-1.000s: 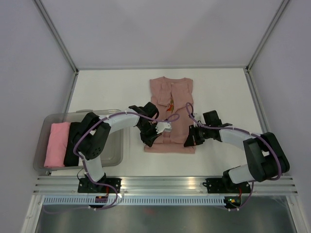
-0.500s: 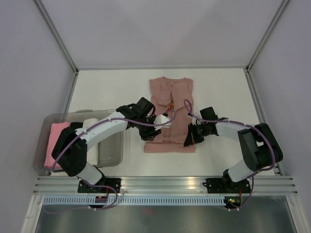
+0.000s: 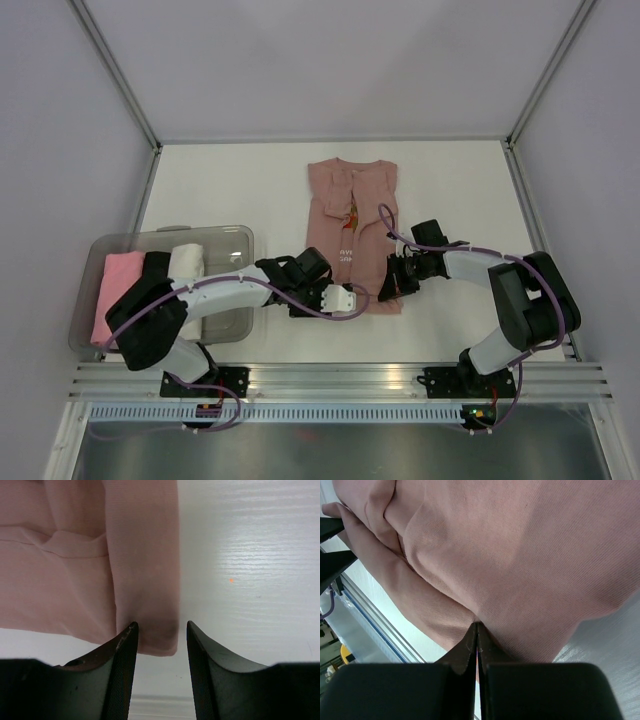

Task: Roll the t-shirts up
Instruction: Roll the tshirt

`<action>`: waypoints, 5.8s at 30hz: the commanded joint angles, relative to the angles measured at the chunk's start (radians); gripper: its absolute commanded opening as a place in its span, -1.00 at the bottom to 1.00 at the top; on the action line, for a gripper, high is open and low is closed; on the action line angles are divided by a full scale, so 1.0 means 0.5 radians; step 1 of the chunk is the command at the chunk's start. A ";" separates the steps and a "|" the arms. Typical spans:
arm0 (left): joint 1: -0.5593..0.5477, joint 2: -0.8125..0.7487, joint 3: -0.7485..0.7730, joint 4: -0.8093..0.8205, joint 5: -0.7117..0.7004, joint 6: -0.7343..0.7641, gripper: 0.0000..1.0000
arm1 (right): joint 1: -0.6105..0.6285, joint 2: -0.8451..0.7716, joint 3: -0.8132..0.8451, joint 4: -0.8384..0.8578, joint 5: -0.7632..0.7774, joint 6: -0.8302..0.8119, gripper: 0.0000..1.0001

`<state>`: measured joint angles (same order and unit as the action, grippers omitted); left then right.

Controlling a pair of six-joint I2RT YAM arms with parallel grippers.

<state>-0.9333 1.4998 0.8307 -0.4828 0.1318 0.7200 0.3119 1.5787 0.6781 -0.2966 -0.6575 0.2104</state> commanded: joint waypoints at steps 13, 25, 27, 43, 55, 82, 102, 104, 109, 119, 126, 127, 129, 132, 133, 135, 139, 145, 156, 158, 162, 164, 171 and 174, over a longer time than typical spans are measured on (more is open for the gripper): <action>-0.017 0.136 -0.103 0.073 0.028 0.027 -0.32 | 0.005 -0.374 0.077 0.004 0.069 -0.249 -0.66; -0.008 0.047 -0.060 -0.080 0.279 -0.044 -0.95 | 0.262 -1.129 -0.101 -0.501 0.474 -1.668 -0.17; 0.001 0.029 -0.057 -0.105 0.365 -0.056 -0.95 | 0.412 -1.248 -0.217 -0.520 0.575 -1.755 -0.11; 0.041 0.041 -0.020 -0.157 0.439 -0.078 -0.95 | 0.975 -1.200 -0.377 -0.376 0.879 -1.909 0.05; 0.109 0.056 0.014 -0.194 0.494 -0.078 -0.95 | 1.082 -1.173 -0.457 -0.340 0.999 -1.847 0.16; 0.461 0.268 0.311 -0.722 1.016 0.152 -0.95 | 0.666 -0.516 0.052 -0.962 0.290 -2.038 -0.92; 0.529 0.556 0.480 -0.710 0.939 -0.047 -0.77 | 0.478 -0.902 0.365 -1.048 0.343 -1.694 -0.47; 0.529 0.562 0.483 -0.707 0.939 -0.059 -0.77 | 0.527 -0.945 0.313 -0.975 0.278 -1.685 -0.65; 0.535 0.565 0.492 -0.700 0.948 -0.093 -0.76 | 0.812 -0.976 0.108 -0.617 0.250 -1.688 -0.99; 0.535 0.572 0.517 -0.700 0.884 -0.151 -0.68 | 0.956 -0.804 -0.159 -0.334 0.628 -1.939 -0.99; 0.535 0.572 0.554 -0.700 0.810 -0.176 -0.35 | 0.953 -0.639 -0.215 -0.244 0.695 -1.854 -0.99; 0.535 0.565 0.572 -0.703 0.756 -0.179 -0.31 | 0.953 -0.627 -0.215 -0.232 0.695 -1.826 -0.99; 0.544 0.550 0.590 -0.697 0.657 -0.161 -0.28 | 0.953 -0.611 -0.215 -0.202 0.680 -1.789 -0.99; 0.593 0.532 0.624 -0.685 0.592 -0.145 -0.26 | 0.950 -0.587 -0.227 -0.140 0.594 -1.722 -0.99; 0.606 0.523 0.630 -0.685 0.589 -0.155 -0.26 | 0.950 -0.577 -0.230 -0.140 0.594 -1.731 -0.99; 0.615 0.446 0.646 -0.685 0.586 -0.155 -0.24 | 0.950 -0.574 -0.233 -0.116 0.615 -1.709 -0.99; 0.615 0.299 0.664 -0.679 0.510 -0.112 -0.22 | 0.935 -0.528 -0.206 -0.149 0.588 -1.728 -0.99; 0.642 -0.014 0.572 -0.458 0.421 -0.019 -0.21 | 0.895 -0.491 -0.190 -0.149 0.566 -1.734 -0.99; 0.342 -0.925 -0.519 0.290 0.411 0.449 -0.01 | 0.803 -0.583 -0.212 -0.094 0.539 -1.682 -0.99; 0.201 -0.978 -0.679 0.431 0.277 0.523 0.03 | 0.800 -0.583 -0.209 -0.100 0.536 -1.682 -0.99; 0.051 -0.858 -0.735 0.579 0.077 0.453 0.06 | 0.797 -0.571 -0.200 -0.103 0.536 -1.682 -0.99; 0.023 -0.791 -0.741 0.616 0.001 0.447 0.07 | 0.797 -0.568 -0.196 -0.106 0.533 -1.679 -0.99; -0.039 -0.677 -0.753 0.723 -0.205 0.450 0.08 | 0.797 -0.568 -0.184 -0.128 0.536 -1.679 -0.99; -0.036 -0.702 -0.762 0.726 -0.202 0.459 0.08 | 0.797 -0.565 -0.178 -0.128 0.539 -1.685 -0.99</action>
<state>-0.9459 1.1568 0.4534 -0.1783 0.0742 0.9150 0.7158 1.2949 0.5873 -0.3508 -0.3874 -0.6312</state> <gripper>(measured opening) 0.537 0.003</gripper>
